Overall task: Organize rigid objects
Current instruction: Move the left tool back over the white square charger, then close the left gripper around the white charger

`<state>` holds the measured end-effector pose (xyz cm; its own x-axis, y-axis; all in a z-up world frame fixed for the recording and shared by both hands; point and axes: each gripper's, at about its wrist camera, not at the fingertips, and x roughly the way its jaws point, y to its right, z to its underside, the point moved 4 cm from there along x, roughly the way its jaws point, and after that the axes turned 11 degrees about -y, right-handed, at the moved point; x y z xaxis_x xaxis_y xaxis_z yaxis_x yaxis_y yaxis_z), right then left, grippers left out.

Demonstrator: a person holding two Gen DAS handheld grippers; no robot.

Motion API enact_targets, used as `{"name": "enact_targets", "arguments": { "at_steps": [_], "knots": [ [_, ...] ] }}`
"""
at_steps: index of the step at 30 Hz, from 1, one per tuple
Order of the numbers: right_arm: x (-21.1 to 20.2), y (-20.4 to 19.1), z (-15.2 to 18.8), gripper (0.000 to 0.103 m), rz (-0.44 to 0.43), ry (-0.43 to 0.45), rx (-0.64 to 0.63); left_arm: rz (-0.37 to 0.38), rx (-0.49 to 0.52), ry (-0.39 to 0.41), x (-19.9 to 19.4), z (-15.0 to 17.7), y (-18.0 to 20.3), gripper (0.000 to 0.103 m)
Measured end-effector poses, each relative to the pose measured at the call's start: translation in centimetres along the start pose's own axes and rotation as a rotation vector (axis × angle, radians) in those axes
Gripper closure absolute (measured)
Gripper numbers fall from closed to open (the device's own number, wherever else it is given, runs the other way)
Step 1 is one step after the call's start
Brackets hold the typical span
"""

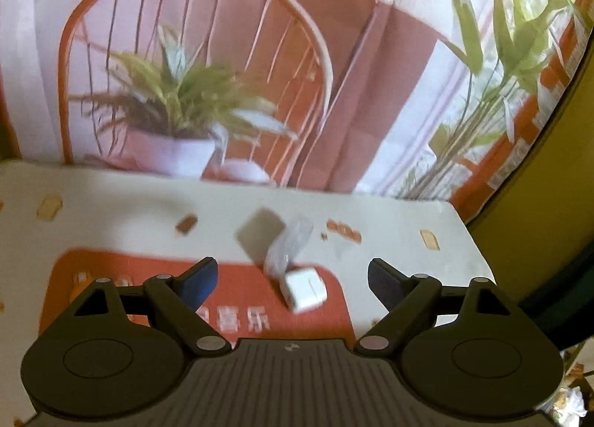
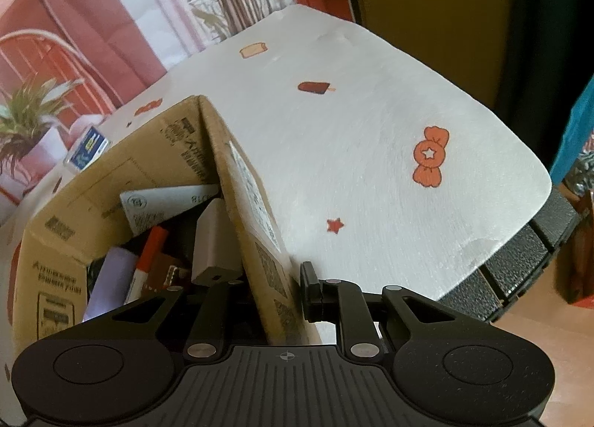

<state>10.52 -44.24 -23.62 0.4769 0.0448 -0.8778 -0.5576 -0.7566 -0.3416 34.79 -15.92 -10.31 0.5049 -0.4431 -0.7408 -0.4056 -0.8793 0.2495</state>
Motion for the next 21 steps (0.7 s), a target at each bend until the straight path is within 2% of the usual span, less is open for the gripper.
{"name": "enact_targets", "arguments": {
  "at_steps": [3, 11, 13, 14, 21],
  "knots": [
    [0.3, 0.2, -0.6, 0.085, -0.013, 0.007, 0.030, -0.011, 0.021, 0.005, 0.7, -1.3, 0.7, 0.014],
    [-0.3, 1.9, -0.6, 0.086, 0.003, 0.035, 0.095, -0.030, 0.057, -0.062, 5.3, -0.9, 2.1, 0.016],
    [-0.4, 2.3, -0.5, 0.086, 0.000, 0.034, 0.098, -0.041, 0.057, -0.087, 7.0, -0.6, 2.3, 0.018],
    [-0.5, 2.4, -0.5, 0.086, 0.000, 0.033, 0.096, -0.035, 0.052, -0.163, 7.9, -0.1, 2.6, 0.018],
    [-0.6, 2.3, -0.5, 0.086, 0.010, 0.028, 0.062, -0.083, 0.050, -0.246, 13.3, 1.8, 2.8, 0.018]
  ]
}}
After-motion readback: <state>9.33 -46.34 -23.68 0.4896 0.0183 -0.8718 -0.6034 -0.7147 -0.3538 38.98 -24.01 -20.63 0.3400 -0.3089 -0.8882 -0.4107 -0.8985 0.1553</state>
